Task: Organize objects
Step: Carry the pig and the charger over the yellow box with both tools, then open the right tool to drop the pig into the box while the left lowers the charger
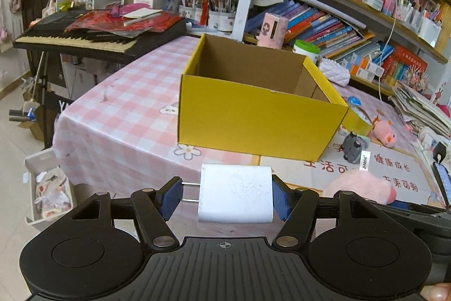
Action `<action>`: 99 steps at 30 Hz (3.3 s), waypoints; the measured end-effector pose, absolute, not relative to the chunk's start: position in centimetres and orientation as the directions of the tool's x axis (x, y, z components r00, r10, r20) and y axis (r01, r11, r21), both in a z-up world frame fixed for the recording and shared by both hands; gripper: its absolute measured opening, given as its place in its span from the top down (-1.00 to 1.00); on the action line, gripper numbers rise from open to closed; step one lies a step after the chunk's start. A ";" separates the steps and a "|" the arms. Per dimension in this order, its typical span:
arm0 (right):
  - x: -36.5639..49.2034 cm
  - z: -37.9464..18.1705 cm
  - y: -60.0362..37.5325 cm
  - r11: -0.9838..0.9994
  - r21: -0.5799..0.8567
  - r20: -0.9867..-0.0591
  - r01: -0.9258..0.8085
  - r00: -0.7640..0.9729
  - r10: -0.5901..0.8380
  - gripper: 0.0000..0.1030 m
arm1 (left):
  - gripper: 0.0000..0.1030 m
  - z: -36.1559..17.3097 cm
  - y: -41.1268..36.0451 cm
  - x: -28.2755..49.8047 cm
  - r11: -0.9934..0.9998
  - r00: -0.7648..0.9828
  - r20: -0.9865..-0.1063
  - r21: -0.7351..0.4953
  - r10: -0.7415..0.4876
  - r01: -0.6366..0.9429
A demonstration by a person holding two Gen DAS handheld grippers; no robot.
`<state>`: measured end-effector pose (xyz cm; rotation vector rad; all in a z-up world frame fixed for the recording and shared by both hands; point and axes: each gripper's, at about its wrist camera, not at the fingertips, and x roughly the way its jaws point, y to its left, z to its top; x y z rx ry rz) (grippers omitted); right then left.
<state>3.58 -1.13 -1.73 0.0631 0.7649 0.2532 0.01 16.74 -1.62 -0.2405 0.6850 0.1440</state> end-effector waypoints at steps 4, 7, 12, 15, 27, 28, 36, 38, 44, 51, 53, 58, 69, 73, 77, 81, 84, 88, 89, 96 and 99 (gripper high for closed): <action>3.0 -1.5 -0.3 0.966 0.139 -0.674 -0.218 0.694 0.254 -0.05 | -0.27 -1.4 17.5 -0.5 0.960 0.775 -0.629 -0.181 0.053 -0.212; 2.7 -1.4 0.1 0.964 0.137 -0.674 -0.226 0.692 0.258 -0.05 | -0.27 -1.2 18.0 -0.9 0.959 0.780 -0.623 -0.184 0.054 -0.213; 2.5 -1.2 1.0 0.959 0.137 -0.675 -0.248 0.685 0.274 -0.05 | -0.27 -0.9 18.7 -1.4 0.956 0.788 -0.613 -0.189 0.065 -0.226; 2.4 -1.1 1.6 0.955 0.132 -0.675 -0.264 0.682 0.282 -0.05 | -0.27 -0.7 18.9 -1.7 0.957 0.801 -0.596 -0.193 0.061 -0.216; 3.0 0.6 2.6 0.948 0.104 -0.591 -0.302 0.748 0.303 -0.05 | -0.27 1.5 18.7 -1.3 0.968 0.877 -0.476 -0.187 0.058 -0.166; 3.2 1.0 2.6 0.948 0.100 -0.576 -0.303 0.759 0.304 -0.05 | -0.27 1.7 18.6 -1.2 0.970 0.883 -0.466 -0.183 0.059 -0.161; 6.3 3.5 2.7 0.944 0.061 -0.457 -0.326 0.831 0.316 -0.05 | -0.26 3.5 18.5 1.8 0.976 0.917 -0.391 -0.164 0.071 -0.146; 7.5 4.1 2.8 0.942 0.060 -0.437 -0.330 0.840 0.322 -0.05 | -0.26 3.8 18.4 2.9 0.977 0.921 -0.382 -0.156 0.078 -0.147; 11.9 5.0 3.0 0.932 0.059 -0.406 -0.357 0.845 0.349 -0.05 | -0.26 4.1 18.3 6.3 0.973 0.921 -0.376 -0.153 0.106 -0.175; 17.2 4.2 3.3 0.926 0.052 -0.437 -0.373 0.826 0.357 -0.04 | -0.26 3.3 18.2 10.5 0.965 0.901 -0.406 -0.135 0.153 -0.225; 18.5 3.9 3.4 0.920 0.055 -0.446 -0.387 0.815 0.370 -0.02 | -0.26 3.1 18.1 11.6 0.963 0.891 -0.423 -0.127 0.165 -0.238; 21.2 3.5 3.5 0.913 0.059 -0.448 -0.404 0.806 0.386 0.04 | -0.26 2.5 18.1 13.8 0.959 0.871 -0.454 -0.108 0.188 -0.262; 25.7 0.1 4.8 0.886 0.020 -0.567 -0.463 0.725 0.392 0.06 | -0.26 -0.3 18.1 17.6 0.950 0.795 -0.563 -0.054 0.226 -0.309; 26.8 -1.0 5.1 0.868 0.003 -0.612 -0.496 0.685 0.394 0.06 | -0.26 -1.2 17.9 18.3 0.948 0.773 -0.589 -0.034 0.237 -0.317; 27.5 -1.7 5.2 0.841 -0.018 -0.648 -0.542 0.646 0.403 0.08 | -0.27 -1.7 17.5 18.9 0.948 0.757 -0.605 -0.011 0.247 -0.318; 28.1 -1.9 5.6 0.805 -0.023 -0.674 -0.593 0.604 0.426 0.12 | -0.27 -2.1 17.4 19.4 0.945 0.740 -0.625 -0.012 0.248 -0.326; 28.2 -1.9 5.8 0.783 -0.039 -0.686 -0.621 0.587 0.431 0.21 | -0.27 -2.4 17.3 19.7 0.945 0.734 -0.630 -0.005 0.252 -0.328; 28.9 -2.1 5.8 0.769 -0.069 -0.691 -0.636 0.586 0.423 0.31 | -0.27 -2.5 16.9 20.0 0.948 0.732 -0.634 0.005 0.250 -0.319; 28.9 -2.1 5.8 0.765 -0.076 -0.692 -0.640 0.586 0.422 0.31 | -0.27 -2.6 16.8 20.1 0.949 0.732 -0.634 0.011 0.250 -0.315; 28.8 -2.3 5.9 0.755 -0.097 -0.696 -0.649 0.586 0.414 0.27 | -0.22 -2.7 16.4 20.5 0.949 0.731 -0.632 0.025 0.258 -0.314; 28.9 -2.2 5.9 0.755 -0.093 -0.697 -0.649 0.584 0.416 0.27 | -0.20 -2.7 16.4 20.4 0.948 0.733 -0.630 0.017 0.258 -0.318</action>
